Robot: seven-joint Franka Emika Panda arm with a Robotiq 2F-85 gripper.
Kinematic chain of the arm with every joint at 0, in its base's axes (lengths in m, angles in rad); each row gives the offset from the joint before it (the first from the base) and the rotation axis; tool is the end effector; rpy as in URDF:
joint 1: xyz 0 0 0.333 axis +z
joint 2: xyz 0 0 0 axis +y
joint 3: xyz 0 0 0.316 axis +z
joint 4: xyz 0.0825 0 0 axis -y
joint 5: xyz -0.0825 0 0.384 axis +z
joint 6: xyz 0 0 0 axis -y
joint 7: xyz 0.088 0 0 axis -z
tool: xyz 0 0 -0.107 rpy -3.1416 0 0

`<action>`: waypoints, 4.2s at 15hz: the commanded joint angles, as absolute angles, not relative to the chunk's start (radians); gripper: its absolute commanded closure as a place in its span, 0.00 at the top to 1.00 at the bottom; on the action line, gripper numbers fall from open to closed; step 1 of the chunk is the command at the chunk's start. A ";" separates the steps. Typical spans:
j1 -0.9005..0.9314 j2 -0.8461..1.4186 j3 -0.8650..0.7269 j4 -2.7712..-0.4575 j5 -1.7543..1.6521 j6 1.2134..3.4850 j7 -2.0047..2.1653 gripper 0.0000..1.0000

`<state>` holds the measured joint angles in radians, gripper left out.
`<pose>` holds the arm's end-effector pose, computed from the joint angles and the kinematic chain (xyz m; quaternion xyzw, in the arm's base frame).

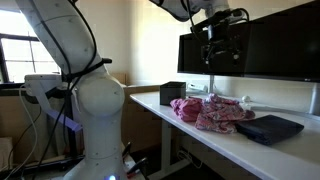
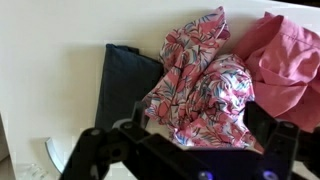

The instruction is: Pick up one cloth and put it in the box

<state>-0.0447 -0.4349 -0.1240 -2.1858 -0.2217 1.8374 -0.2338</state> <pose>0.4222 -0.0972 0.5671 0.9938 0.0616 0.0254 0.0886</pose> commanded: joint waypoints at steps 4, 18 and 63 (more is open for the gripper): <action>-0.022 -0.287 -0.108 -2.137 -0.231 1.894 -0.329 1.00; -0.005 0.003 -0.039 -2.013 -0.202 1.911 -0.125 1.00; 0.026 0.117 0.007 -1.720 -0.157 1.543 0.030 0.13</action>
